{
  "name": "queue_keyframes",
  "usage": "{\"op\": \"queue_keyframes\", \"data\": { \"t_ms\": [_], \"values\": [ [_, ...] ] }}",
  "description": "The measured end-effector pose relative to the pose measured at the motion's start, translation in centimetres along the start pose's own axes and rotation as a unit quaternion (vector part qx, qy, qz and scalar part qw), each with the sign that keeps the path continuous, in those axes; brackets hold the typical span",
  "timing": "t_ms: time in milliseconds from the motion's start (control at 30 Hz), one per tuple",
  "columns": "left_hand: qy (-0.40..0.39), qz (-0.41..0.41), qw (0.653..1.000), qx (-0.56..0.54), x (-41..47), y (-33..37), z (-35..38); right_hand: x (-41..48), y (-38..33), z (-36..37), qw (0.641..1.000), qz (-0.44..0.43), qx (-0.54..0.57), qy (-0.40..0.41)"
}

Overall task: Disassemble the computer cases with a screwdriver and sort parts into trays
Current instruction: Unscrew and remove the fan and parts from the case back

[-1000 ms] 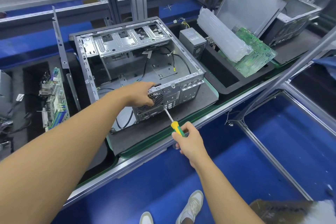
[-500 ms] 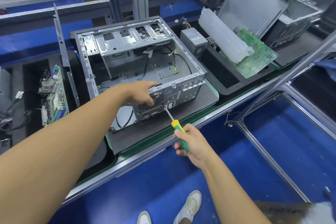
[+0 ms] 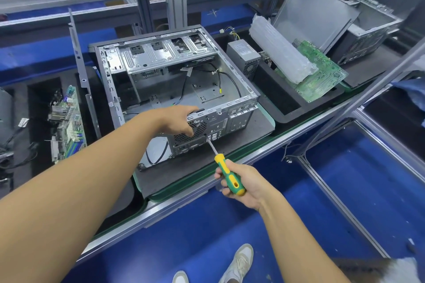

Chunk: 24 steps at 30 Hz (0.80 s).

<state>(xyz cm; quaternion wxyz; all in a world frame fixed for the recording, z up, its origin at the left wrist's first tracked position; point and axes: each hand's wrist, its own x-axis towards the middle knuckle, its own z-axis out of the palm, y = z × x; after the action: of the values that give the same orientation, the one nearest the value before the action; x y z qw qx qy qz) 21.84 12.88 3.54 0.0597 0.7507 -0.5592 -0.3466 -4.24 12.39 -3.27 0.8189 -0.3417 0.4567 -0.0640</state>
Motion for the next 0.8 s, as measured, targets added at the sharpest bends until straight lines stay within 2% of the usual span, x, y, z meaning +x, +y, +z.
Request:
{"op": "queue_keyframes", "data": {
  "t_ms": [133, 167, 233, 267, 300, 333, 400, 433, 500, 567, 700, 800],
  "values": [
    [-0.009, 0.002, 1.0, -0.001, 0.1, 0.0, -0.1, 0.6, 2.0, 1.2, 0.979, -0.107, -0.133, 0.111],
    [-0.009, 0.003, 1.0, -0.001, 0.1, -0.1, -0.1, 0.7, 2.6, 1.5, 0.959, -0.139, -0.194, 0.154],
    [-0.008, 0.006, 1.0, -0.004, 0.2, -0.1, -0.1, 1.0, 3.3, 1.7, 0.886, -0.198, -0.346, 0.237],
    [-0.007, 0.008, 1.0, -0.006, 0.3, -0.2, 0.0, 1.2, 3.3, 1.6, 0.859, -0.212, -0.388, 0.258],
    [-0.007, 0.009, 1.0, -0.007, 0.3, -0.2, 0.0, 1.2, 3.2, 1.5, 0.864, -0.208, -0.381, 0.256],
    [-0.008, 0.011, 1.0, -0.006, 0.4, -0.2, 0.0, 1.0, 2.8, 1.6, 0.899, -0.189, -0.32, 0.231],
    [-0.006, 0.012, 1.0, 0.0, 0.5, -0.3, 0.0, 0.7, 1.9, 1.4, 0.975, -0.084, -0.15, 0.142],
    [-0.005, 0.013, 1.0, 0.003, 0.5, -0.3, 0.0, 0.6, 1.4, 1.1, 0.991, -0.03, -0.088, 0.093],
    [-0.004, 0.011, 1.0, 0.008, 0.5, -0.3, 0.0, 0.6, 1.0, 0.3, 0.998, 0.02, -0.053, 0.027],
    [-0.002, 0.01, 1.0, 0.008, 0.6, -0.3, 0.0, 0.8, 1.1, -0.6, 0.997, -0.001, -0.069, 0.019],
    [-0.003, 0.011, 1.0, 0.008, 0.7, -0.5, 0.1, 1.3, 1.8, -0.3, 0.971, -0.109, -0.178, 0.114],
    [-0.003, 0.012, 1.0, 0.009, 0.7, -0.5, 0.1, 1.7, 2.3, 0.4, 0.958, -0.128, -0.194, 0.17]
  ]
}}
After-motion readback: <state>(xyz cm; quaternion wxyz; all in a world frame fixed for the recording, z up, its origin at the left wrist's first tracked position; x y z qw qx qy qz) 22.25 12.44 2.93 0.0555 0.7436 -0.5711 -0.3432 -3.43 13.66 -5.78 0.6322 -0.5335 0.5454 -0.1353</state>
